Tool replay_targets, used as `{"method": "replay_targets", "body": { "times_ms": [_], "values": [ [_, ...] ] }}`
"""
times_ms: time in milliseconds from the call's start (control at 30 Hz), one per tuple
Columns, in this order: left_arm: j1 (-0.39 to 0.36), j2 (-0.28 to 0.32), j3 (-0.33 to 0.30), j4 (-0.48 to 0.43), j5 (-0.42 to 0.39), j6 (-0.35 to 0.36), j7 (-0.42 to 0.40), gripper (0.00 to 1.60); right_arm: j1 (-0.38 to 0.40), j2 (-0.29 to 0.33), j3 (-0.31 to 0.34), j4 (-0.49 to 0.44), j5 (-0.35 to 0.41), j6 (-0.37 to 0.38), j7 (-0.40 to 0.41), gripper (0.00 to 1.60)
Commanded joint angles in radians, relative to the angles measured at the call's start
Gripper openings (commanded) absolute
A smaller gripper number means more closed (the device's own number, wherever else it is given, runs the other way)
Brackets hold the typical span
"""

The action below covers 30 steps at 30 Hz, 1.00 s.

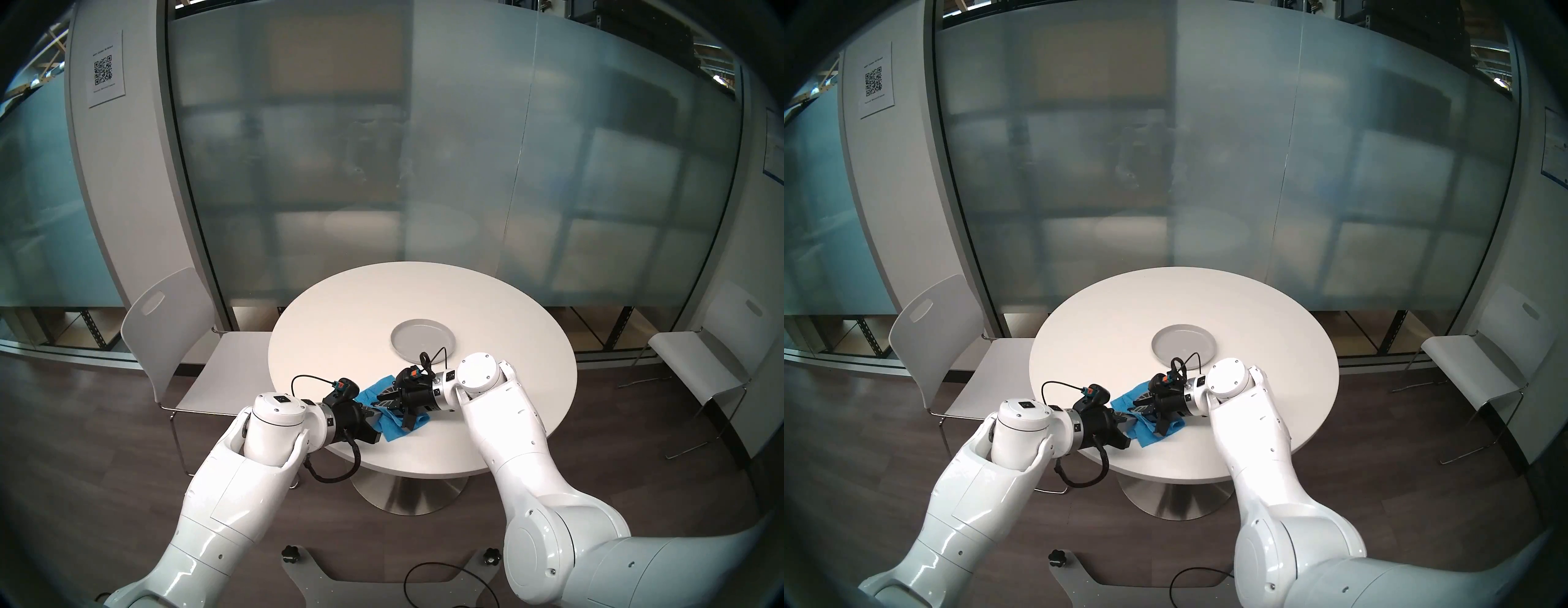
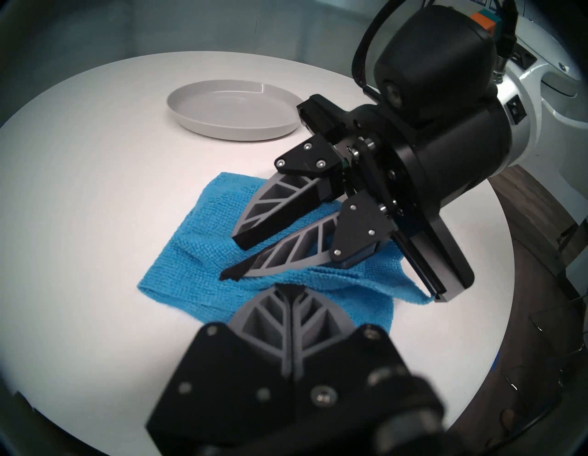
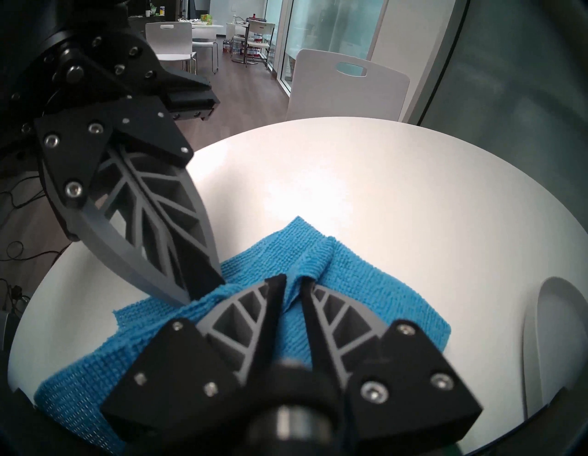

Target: Fold the napkin in half twice and place it beside the plate

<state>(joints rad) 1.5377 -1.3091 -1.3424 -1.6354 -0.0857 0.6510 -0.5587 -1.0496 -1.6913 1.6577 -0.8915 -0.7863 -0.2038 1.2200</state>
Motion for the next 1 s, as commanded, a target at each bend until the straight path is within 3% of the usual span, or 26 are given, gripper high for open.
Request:
{"method": "replay_targets", "body": {
  "times_ms": [0,467,967],
  "values": [
    [-0.013,0.022,-0.014,-0.054,-0.002,0.011,-0.013,0.00,0.025,0.002,-0.006,0.013,-0.008,-0.011,-0.010,0.66],
    [0.012,0.041,-0.053,-0.126,-0.015,0.037,-0.027,0.00,0.026,0.004,0.005,0.020,-0.011,-0.025,-0.014,0.67],
    [0.053,-0.015,0.005,-0.114,-0.016,0.032,-0.006,0.00,0.023,-0.002,0.019,0.019,-0.014,-0.030,-0.009,0.67]
  ]
}}
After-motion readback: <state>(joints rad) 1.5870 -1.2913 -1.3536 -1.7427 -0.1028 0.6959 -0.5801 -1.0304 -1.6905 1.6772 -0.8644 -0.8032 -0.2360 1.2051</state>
